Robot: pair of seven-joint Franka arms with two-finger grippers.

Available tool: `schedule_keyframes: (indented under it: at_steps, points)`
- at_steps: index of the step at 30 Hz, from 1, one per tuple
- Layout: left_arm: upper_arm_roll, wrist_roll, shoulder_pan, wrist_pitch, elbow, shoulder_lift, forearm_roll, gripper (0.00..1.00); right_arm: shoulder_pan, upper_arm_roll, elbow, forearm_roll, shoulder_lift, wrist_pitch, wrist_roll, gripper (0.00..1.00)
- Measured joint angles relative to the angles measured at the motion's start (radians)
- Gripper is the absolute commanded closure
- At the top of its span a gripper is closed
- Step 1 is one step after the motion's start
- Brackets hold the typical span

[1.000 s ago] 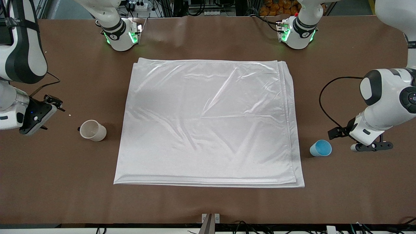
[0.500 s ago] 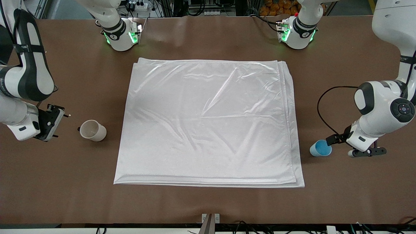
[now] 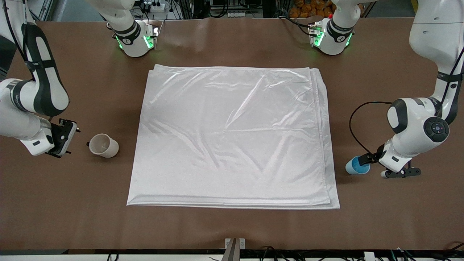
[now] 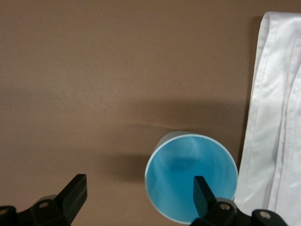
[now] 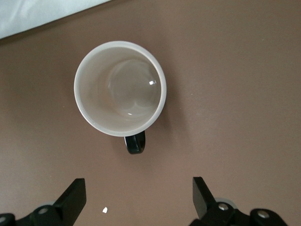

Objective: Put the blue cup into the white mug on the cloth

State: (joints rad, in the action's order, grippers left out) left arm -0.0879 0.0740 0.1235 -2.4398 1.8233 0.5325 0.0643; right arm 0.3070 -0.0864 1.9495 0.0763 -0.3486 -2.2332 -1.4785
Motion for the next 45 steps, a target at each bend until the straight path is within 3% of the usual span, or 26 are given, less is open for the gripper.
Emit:
schedule_keyframes:
  at_steps: [3, 12, 15, 23, 33, 45]
  points:
    - [0.0, 0.0, 0.0, -0.009, 0.0, 0.01, 0.0, 0.02, 0.003, 0.0, 0.016, 0.0, -0.002, -0.013, -0.019, 0.0]
    - [0.0, 0.0, 0.0, -0.036, 0.0, 0.036, 0.0, 0.37, 0.003, -0.001, 0.062, 0.0, -0.005, -0.04, -0.052, 0.0]
    - [0.0, -0.001, 0.001, -0.042, -0.001, 0.042, 0.0, 0.6, 0.006, -0.001, 0.079, 0.0, -0.01, -0.073, -0.066, 0.0]
    - [0.0, -0.002, 0.001, -0.055, -0.001, 0.054, 0.0, 1.0, 0.016, -0.001, 0.104, 0.0, -0.039, -0.146, -0.085, 0.0]
    - [-0.007, -0.004, -0.001, -0.066, -0.007, 0.058, 0.0, 1.0, 0.046, 0.0, 0.108, 0.0, -0.104, -0.221, -0.125, 0.0]
    - [-0.009, -0.08, -0.006, -0.071, -0.012, 0.058, 0.0, 1.0, 0.043, -0.014, 0.116, -0.026, -0.111, -0.223, -0.125, 0.02]
